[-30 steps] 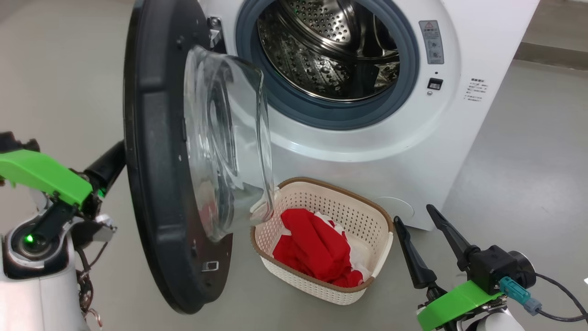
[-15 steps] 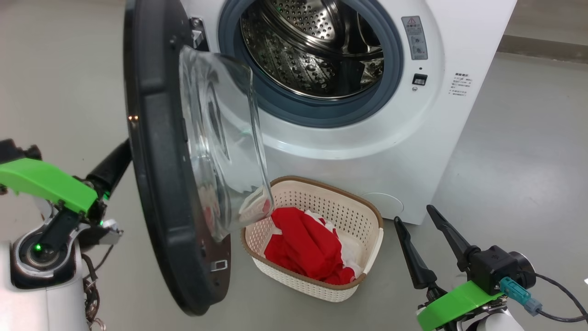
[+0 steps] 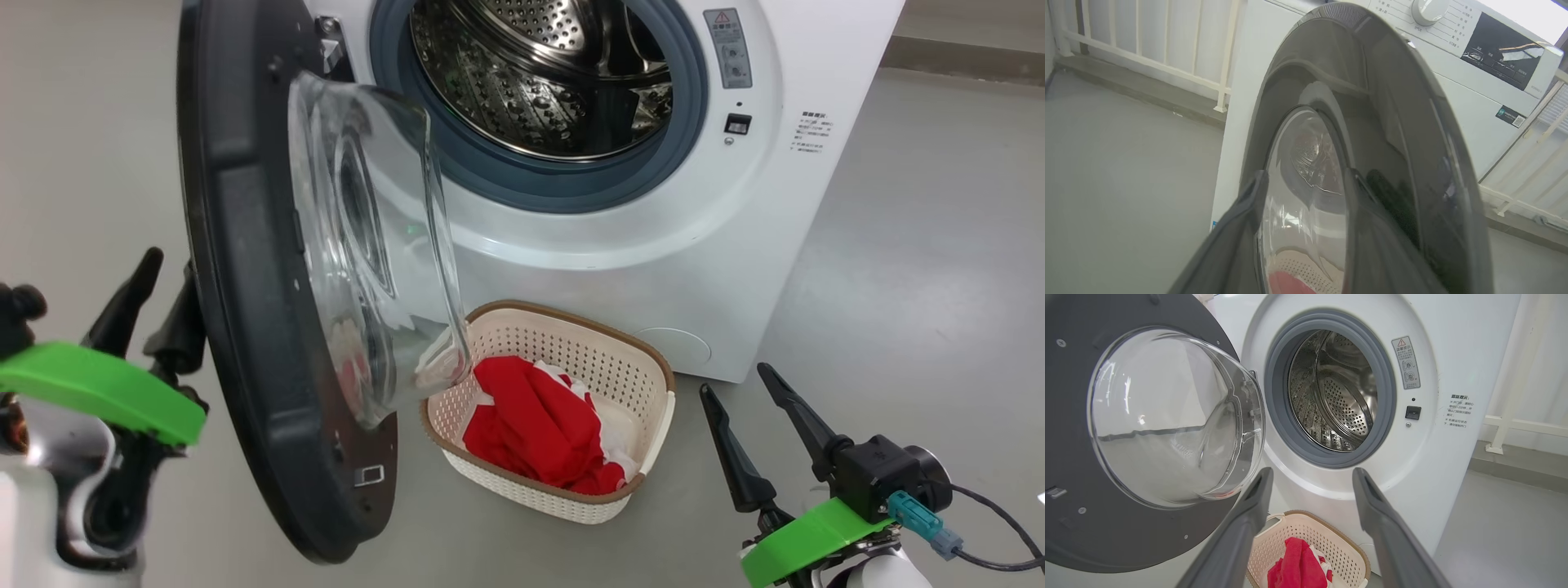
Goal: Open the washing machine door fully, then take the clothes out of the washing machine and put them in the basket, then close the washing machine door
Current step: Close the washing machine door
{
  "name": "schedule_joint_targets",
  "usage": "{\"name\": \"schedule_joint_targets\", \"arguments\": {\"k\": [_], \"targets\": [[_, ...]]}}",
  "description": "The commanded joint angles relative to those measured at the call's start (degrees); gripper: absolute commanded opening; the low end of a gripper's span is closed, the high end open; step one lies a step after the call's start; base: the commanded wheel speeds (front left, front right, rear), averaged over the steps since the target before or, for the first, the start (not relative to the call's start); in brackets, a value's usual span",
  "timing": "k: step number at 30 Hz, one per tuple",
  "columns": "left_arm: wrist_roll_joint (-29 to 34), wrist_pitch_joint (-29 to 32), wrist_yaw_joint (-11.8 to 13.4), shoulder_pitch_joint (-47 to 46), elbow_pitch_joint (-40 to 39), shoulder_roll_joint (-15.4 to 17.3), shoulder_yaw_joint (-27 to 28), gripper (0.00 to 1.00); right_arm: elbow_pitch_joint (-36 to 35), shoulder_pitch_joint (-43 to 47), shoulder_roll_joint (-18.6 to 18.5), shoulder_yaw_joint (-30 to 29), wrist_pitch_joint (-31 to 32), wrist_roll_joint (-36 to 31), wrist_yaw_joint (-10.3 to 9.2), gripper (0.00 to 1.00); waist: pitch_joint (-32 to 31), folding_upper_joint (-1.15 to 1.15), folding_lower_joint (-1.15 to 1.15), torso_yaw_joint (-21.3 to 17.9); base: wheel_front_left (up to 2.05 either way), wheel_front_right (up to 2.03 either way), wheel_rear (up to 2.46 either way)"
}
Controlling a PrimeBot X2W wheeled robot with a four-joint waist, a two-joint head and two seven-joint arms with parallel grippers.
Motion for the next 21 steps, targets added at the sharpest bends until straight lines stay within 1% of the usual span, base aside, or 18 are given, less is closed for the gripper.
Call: {"name": "schedule_joint_targets", "arguments": {"k": [1,5,7,10,13,17,21], "targets": [[2.03,-3.30,-0.70,0.37,-2.58,2.94,0.06,1.00,-1.31,-1.97,0.14,1.58,-0.37,-0.56,0.28,1.00,0.18,0.00,0.00,-0.32,0.00,0.00,0.00],[8.48,-13.26,-0.84,3.30,-3.13,6.21,-2.60,1.00,-1.38,-2.31,0.14,1.80,-0.37,-0.31,0.28,1.00,0.53,0.00,0.00,-1.03,0.00,0.00,0.00],[11.10,-17.65,-0.85,4.51,-2.91,7.06,-3.16,1.00,-1.39,-2.37,0.14,1.85,-0.37,-0.18,0.28,1.00,0.61,0.00,0.00,-1.33,0.00,0.00,0.00],[13.99,-22.68,-0.51,5.99,-2.19,7.57,-3.43,1.00,-1.33,-2.34,0.14,1.83,-0.37,-0.12,0.28,1.00,0.67,0.00,0.00,-1.71,0.00,0.00,0.00],[15.45,-25.42,0.25,7.55,-1.50,7.35,-3.50,1.00,-1.27,-2.34,0.14,1.84,-0.37,0.02,0.28,1.00,0.62,0.00,0.00,-2.17,0.00,0.00,0.00],[16.71,-26.68,1.42,9.73,-0.76,7.01,-3.76,1.00,-1.26,-2.24,0.14,1.96,-0.37,0.18,0.28,1.00,0.52,0.00,0.00,-2.65,0.00,0.00,0.00],[16.82,-27.89,1.79,11.43,0.02,7.01,-3.20,1.00,-1.24,-2.22,0.14,2.17,-0.37,0.34,0.28,1.00,0.48,0.00,0.00,-3.18,0.00,0.00,0.00]]}}
